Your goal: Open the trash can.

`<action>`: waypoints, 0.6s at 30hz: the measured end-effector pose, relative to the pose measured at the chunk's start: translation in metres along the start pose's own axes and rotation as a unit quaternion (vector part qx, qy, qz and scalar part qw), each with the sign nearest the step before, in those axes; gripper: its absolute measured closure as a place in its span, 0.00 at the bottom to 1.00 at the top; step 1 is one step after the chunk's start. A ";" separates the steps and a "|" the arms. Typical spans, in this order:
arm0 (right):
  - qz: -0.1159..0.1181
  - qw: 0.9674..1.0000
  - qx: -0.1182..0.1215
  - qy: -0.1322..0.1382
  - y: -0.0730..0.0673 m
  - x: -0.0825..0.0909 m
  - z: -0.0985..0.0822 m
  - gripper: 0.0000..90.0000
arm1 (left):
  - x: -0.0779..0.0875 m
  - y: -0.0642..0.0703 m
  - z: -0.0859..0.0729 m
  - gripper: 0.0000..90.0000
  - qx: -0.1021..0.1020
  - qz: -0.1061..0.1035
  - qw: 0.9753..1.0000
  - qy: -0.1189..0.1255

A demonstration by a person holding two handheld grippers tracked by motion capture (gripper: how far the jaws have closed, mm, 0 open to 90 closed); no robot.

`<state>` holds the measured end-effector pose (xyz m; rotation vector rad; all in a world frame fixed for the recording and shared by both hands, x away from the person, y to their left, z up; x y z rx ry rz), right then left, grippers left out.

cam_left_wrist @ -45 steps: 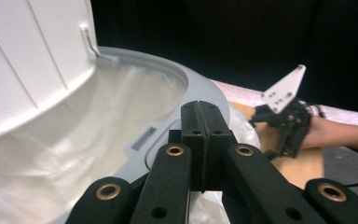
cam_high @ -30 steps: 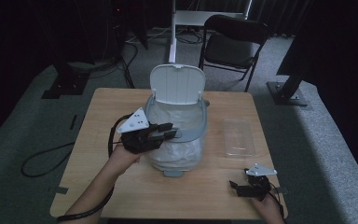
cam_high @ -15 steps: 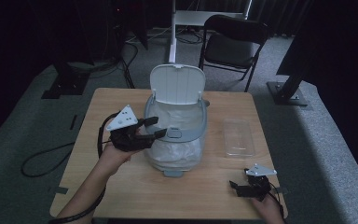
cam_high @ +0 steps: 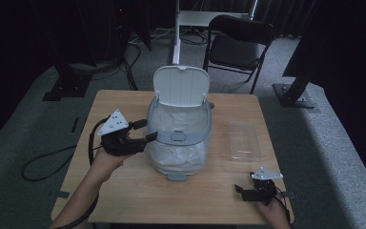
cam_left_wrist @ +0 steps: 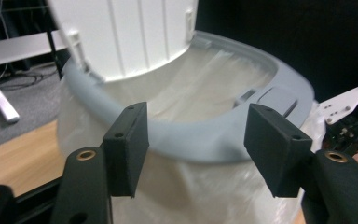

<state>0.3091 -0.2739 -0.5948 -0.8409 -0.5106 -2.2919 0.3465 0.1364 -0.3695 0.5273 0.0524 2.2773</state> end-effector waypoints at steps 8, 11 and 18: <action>-0.001 1.000 0.000 0.000 0.000 0.000 0.000 0.16 | 0.010 -0.023 -0.017 0.39 0.028 0.012 1.000 -0.002; -0.001 1.000 -0.001 -0.001 0.000 0.000 0.000 0.16 | 0.011 -0.029 -0.022 0.33 0.035 0.021 0.999 -0.006; -0.002 1.000 -0.001 -0.001 0.000 0.000 0.000 0.16 | 0.014 -0.045 -0.032 0.20 0.045 0.049 0.998 0.000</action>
Point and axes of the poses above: each handheld gripper's, and its own axes: x roughly backward along the jaws, z roughly out of its top, y roughly to its right, the point moved 6 cm from there along -x, roughly forward along the jaws, and after that the axes turned 11 degrees about x, right-handed, at the moved point
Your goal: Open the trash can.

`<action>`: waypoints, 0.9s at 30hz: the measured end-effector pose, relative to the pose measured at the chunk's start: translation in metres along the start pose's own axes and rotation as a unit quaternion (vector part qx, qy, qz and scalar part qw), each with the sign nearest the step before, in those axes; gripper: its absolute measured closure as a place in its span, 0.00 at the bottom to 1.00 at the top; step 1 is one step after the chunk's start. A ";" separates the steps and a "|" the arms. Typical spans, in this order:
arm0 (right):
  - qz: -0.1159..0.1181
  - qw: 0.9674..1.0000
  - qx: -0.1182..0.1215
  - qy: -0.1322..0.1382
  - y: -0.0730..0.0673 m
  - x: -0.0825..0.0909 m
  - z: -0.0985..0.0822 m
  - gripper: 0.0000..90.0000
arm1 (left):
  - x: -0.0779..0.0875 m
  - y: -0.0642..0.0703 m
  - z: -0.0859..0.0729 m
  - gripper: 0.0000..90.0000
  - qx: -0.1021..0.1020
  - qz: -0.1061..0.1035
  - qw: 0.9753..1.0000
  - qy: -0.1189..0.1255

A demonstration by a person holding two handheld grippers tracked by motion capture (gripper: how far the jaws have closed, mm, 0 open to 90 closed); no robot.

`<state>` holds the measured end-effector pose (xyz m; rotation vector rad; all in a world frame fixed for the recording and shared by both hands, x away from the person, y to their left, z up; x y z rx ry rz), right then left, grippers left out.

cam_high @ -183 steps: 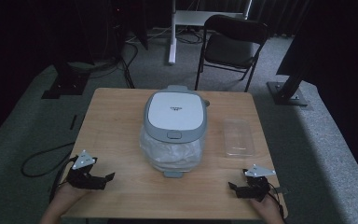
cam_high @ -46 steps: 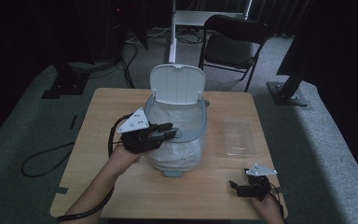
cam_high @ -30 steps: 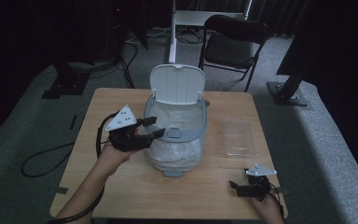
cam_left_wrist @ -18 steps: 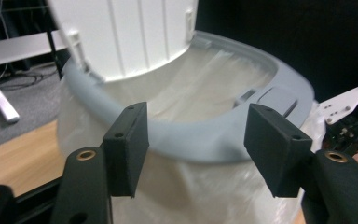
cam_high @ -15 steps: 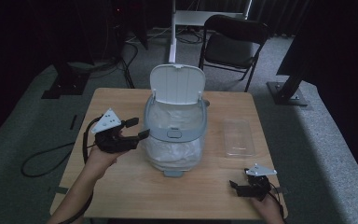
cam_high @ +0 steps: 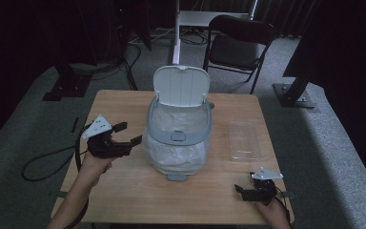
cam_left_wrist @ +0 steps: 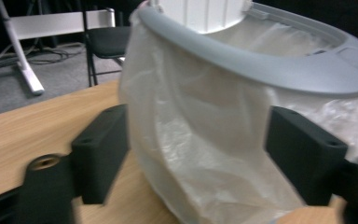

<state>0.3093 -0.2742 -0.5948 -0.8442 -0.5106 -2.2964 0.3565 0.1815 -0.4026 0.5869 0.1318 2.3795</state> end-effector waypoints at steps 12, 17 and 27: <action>0.000 1.000 0.000 0.000 0.000 0.000 0.000 0.16 | -0.002 -0.027 -0.036 0.09 0.028 0.037 0.999 -0.017; 0.000 1.000 0.000 0.000 0.000 0.000 0.000 0.16 | -0.002 -0.038 -0.052 0.01 0.039 0.053 0.997 -0.030; 0.000 1.000 0.000 0.000 0.000 0.000 0.000 0.16 | 0.000 -0.062 -0.087 0.01 0.053 0.087 0.993 -0.053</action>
Point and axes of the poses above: each handheld gripper's, and its own axes: x roughly backward along the jaws, z roughly out of its top, y roughly to its right, the point moved 6 cm from there along -x, roughly forward along the jaws, and after that the axes turned 11 degrees about x, right-handed, at the moved point
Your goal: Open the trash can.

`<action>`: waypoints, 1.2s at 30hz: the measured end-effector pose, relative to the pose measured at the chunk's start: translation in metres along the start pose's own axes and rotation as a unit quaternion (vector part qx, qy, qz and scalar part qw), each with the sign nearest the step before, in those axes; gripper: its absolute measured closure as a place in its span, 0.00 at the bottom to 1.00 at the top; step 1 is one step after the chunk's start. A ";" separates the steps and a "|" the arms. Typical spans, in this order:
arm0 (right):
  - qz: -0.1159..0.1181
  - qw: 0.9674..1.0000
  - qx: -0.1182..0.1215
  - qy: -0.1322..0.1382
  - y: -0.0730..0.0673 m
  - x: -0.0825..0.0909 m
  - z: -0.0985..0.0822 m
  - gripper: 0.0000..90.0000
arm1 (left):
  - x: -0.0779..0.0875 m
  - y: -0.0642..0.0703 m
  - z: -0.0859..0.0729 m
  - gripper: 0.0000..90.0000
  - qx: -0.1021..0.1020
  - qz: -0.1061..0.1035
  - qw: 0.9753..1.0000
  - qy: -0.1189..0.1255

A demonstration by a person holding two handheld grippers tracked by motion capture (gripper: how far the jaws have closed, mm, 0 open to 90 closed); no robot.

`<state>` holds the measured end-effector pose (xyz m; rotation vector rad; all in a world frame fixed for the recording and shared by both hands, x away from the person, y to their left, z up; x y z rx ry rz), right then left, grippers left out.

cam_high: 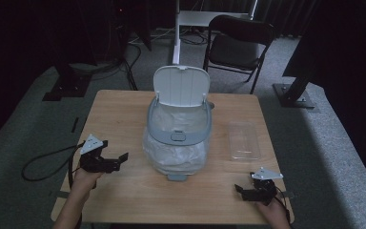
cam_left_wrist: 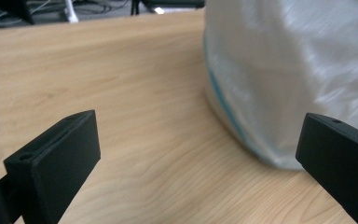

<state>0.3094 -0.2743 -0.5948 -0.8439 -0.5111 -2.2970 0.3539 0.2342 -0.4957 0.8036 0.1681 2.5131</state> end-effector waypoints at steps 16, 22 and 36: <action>0.000 1.000 0.000 -0.001 0.000 0.000 0.000 0.15 | -0.007 -0.032 -0.037 0.01 0.022 0.050 0.998 -0.019; 0.000 1.000 0.000 -0.001 0.000 0.000 0.000 0.15 | -0.005 -0.045 -0.046 0.01 0.040 0.073 0.996 -0.019; -0.001 1.000 0.000 -0.002 0.001 0.000 -0.001 0.14 | -0.007 -0.064 -0.065 0.01 0.079 0.145 0.986 -0.036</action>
Point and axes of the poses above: each handheld gripper's, and its own axes: x roughly backward along the jaws, z roughly out of its top, y roughly to its right, the point moved 6 cm from there along -x, roughly forward along the jaws, and after that the axes turned 11 degrees about x, right-handed, at the moved point
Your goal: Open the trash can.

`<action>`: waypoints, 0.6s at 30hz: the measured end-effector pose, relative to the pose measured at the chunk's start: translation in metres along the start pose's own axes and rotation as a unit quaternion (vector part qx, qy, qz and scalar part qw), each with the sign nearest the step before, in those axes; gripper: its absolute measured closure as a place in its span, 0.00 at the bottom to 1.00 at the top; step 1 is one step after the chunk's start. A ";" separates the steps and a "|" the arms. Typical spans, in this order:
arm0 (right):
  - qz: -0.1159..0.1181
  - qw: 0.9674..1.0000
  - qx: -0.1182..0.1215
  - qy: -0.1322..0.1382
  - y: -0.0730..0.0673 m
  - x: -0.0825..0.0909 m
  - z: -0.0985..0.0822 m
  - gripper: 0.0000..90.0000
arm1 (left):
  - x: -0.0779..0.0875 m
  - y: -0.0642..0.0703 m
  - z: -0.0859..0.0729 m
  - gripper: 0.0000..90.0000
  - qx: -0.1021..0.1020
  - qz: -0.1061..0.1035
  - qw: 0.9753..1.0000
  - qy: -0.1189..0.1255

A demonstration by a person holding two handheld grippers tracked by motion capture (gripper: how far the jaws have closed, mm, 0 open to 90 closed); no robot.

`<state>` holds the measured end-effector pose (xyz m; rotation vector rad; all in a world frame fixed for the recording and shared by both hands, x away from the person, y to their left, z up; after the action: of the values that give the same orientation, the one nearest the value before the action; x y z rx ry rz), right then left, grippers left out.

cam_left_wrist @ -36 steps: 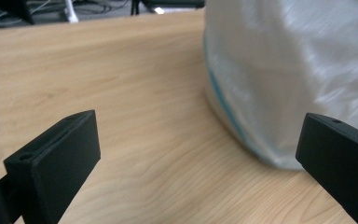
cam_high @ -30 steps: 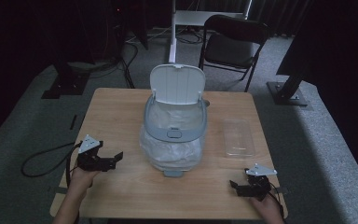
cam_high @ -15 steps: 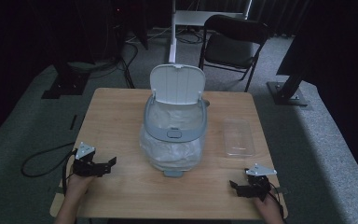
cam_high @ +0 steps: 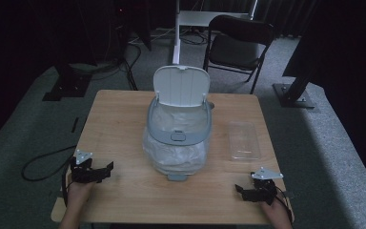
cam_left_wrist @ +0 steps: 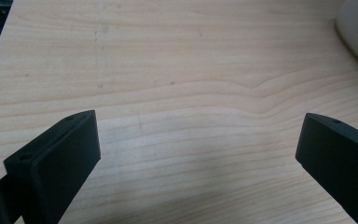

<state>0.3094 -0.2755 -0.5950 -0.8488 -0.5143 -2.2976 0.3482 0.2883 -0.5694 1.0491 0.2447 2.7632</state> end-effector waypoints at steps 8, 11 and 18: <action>-0.021 1.000 0.013 0.011 0.003 0.008 -0.003 0.13 | -0.013 -0.003 -0.008 0.01 -0.009 0.027 0.999 -0.026; -0.030 0.999 0.010 0.021 0.004 0.015 -0.001 0.13 | -0.017 -0.001 -0.010 0.01 -0.014 0.024 0.999 -0.032; -0.043 0.998 -0.007 0.042 0.008 0.033 0.002 0.13 | -0.020 -0.003 -0.011 0.01 -0.010 0.035 0.998 -0.041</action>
<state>0.2965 -0.2943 -0.5697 -0.7458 -0.5082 -2.4063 0.3561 0.2858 -0.5906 1.1847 0.1705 2.7694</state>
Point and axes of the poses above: each handheld gripper's, and its own axes: x roughly backward along the jaws, z roughly out of its top, y roughly to its right, the point moved 6 cm from there along -x, roughly forward along the jaws, and after that the axes turned 11 degrees about x, right-handed, at the moved point
